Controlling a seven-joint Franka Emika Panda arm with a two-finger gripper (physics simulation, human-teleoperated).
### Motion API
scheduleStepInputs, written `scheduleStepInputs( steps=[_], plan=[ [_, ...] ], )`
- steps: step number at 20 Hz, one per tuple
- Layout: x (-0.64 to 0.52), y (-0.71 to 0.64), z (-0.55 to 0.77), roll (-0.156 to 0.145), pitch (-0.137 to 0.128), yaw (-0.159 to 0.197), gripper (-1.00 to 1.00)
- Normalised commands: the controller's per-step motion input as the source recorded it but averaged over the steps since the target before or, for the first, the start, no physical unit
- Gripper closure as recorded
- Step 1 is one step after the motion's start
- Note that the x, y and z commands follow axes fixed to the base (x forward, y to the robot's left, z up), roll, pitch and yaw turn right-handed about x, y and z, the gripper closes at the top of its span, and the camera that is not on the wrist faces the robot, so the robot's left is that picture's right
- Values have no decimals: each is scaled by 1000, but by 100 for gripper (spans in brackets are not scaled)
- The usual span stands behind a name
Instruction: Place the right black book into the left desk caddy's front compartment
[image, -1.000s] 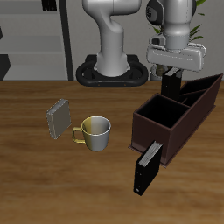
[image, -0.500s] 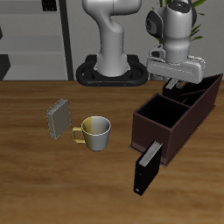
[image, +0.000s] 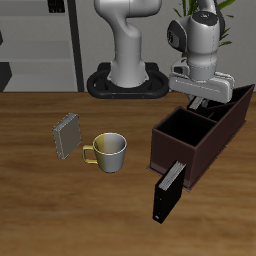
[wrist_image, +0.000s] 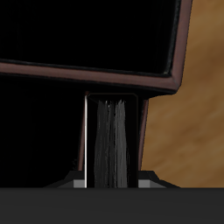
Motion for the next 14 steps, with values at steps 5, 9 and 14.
scheduleStepInputs(
  steps=[5, 9, 14],
  plan=[
    [12, 34, -279, 10, 49, -9, 100],
    [48, 40, -182, -1, 48, 16, 100],
    [31, -20, -107, -7, 66, -22, -100]
  ],
)
